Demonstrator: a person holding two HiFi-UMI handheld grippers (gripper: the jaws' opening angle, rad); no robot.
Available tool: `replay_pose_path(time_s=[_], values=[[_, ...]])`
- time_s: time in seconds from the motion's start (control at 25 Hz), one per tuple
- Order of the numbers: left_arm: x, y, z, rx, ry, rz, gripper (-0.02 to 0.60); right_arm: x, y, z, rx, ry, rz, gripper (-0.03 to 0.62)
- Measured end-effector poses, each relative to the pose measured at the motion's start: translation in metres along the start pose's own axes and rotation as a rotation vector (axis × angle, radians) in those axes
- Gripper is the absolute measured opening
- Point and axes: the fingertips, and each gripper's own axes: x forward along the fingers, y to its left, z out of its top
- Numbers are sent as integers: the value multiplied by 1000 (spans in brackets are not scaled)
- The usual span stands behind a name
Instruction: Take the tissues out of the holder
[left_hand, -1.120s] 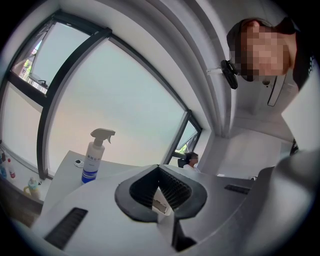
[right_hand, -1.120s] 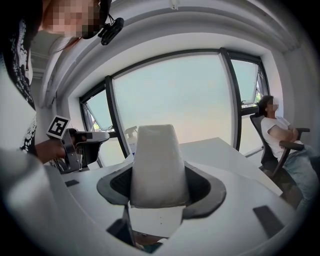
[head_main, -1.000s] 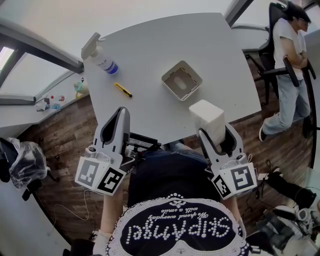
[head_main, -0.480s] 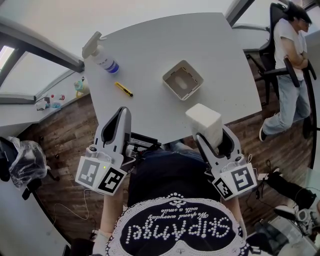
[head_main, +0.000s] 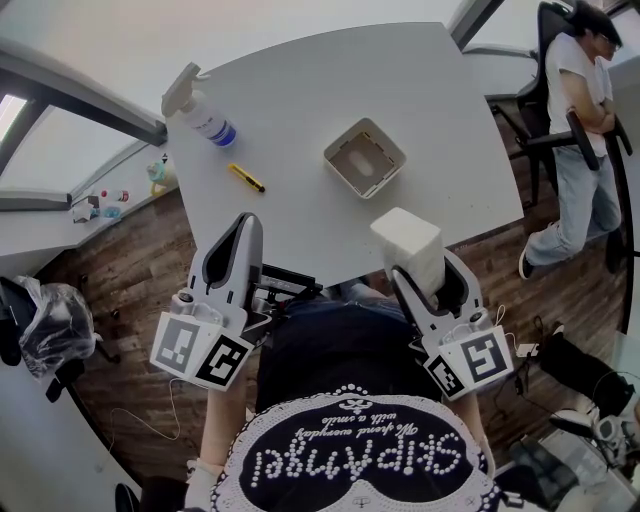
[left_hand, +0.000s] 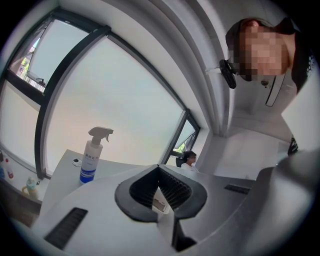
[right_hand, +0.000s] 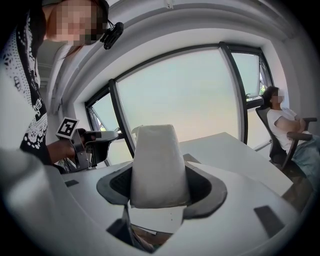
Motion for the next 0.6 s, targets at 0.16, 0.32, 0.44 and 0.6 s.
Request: replay_pose_path(time_s=[0.16, 0.32, 0.44, 0.6], values=[[1, -1, 0, 2, 4, -3, 2, 0, 1, 1, -5, 3, 0, 265], [-1, -4, 0, 70, 6, 13, 2, 0, 2, 1, -3, 2, 1, 265], [-1, -15, -3, 172, 19, 7, 2, 0, 1, 2, -2, 2, -1, 265], [2, -32, -12, 189, 35, -41, 2, 0, 0, 2, 3, 1, -10, 266]])
